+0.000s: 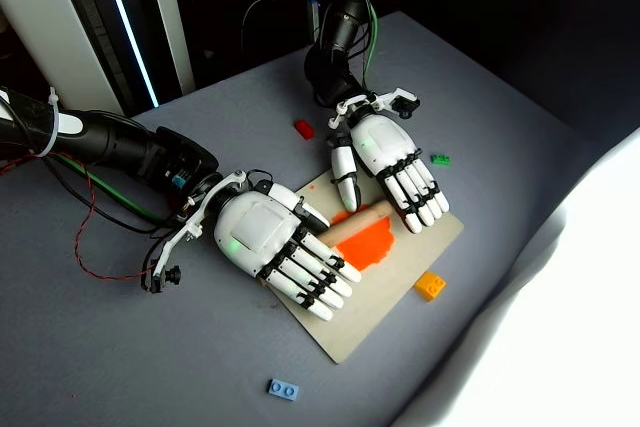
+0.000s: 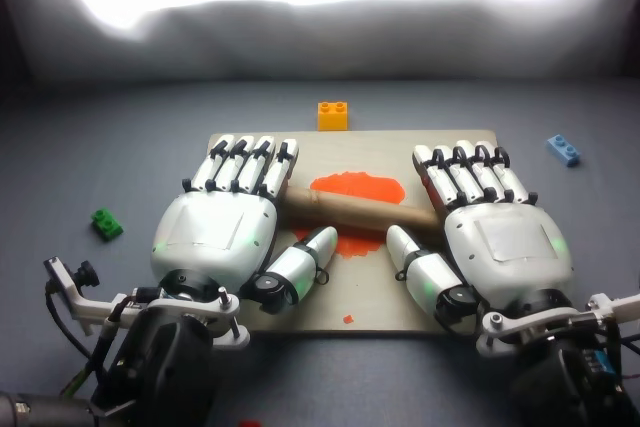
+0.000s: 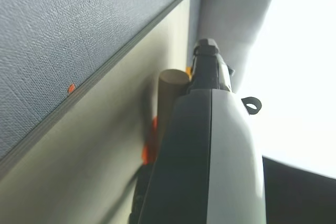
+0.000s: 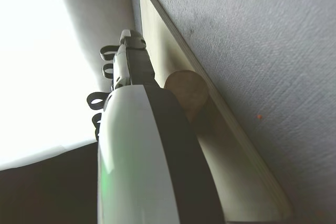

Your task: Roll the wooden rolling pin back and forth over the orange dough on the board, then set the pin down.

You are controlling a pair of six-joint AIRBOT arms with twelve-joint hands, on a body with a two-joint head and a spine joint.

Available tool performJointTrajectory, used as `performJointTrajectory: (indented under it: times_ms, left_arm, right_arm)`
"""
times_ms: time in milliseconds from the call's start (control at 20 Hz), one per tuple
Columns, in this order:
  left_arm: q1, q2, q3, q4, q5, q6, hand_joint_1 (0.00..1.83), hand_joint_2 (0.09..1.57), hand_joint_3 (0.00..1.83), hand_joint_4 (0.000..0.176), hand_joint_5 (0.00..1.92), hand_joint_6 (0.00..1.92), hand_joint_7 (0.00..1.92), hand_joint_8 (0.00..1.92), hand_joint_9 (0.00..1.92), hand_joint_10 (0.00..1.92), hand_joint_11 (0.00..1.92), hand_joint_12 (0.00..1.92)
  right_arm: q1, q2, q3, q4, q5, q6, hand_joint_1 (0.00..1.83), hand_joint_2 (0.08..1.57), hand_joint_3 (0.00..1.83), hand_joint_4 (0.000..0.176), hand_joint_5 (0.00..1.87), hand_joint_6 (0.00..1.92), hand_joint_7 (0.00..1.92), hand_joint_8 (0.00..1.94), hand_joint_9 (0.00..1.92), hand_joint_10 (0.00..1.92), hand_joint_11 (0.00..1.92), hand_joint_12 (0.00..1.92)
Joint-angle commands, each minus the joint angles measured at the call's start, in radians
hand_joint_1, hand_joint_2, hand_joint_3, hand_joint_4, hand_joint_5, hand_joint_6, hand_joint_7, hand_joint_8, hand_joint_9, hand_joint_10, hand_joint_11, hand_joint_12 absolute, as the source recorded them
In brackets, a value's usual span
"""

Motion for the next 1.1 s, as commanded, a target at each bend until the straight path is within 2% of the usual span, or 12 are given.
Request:
performJointTrajectory:
  times_ms: [0,800,900,1050]
  left_arm:
    - [-0.009,-0.003,0.008,0.051,-0.087,-0.002,0.00,1.39,0.01,0.000,0.02,0.01,0.00,0.00,0.00,0.00,0.00,0.00]
    - [-0.043,-0.037,0.076,0.053,-0.020,-0.014,0.00,1.42,0.01,0.000,0.05,0.01,0.05,0.01,0.00,0.00,0.00,0.00]
    - [-0.047,-0.040,0.090,0.053,-0.010,-0.017,0.00,1.43,0.01,0.000,0.03,0.01,0.03,0.00,0.00,0.00,0.00,0.00]
    - [-0.055,-0.047,0.112,0.053,0.009,-0.023,0.00,1.42,0.01,0.000,0.06,0.02,0.04,0.01,0.00,0.00,0.00,0.00]
  right_arm:
    - [0.010,0.004,0.007,-0.054,0.081,0.000,0.00,1.45,0.00,0.000,0.13,0.02,0.12,0.02,0.05,0.02,0.01,0.00]
    - [0.033,0.003,0.061,-0.054,0.046,0.015,0.00,1.46,0.00,0.000,0.14,0.00,0.14,0.00,0.07,0.00,0.01,0.03]
    - [0.037,0.003,0.069,-0.054,0.041,0.019,0.00,1.46,0.00,0.000,0.19,0.01,0.19,0.00,0.12,0.01,0.00,0.25]
    - [0.041,0.003,0.083,-0.054,0.028,0.028,0.00,1.45,0.00,0.000,0.19,0.00,0.18,0.00,0.12,0.00,0.00,0.23]
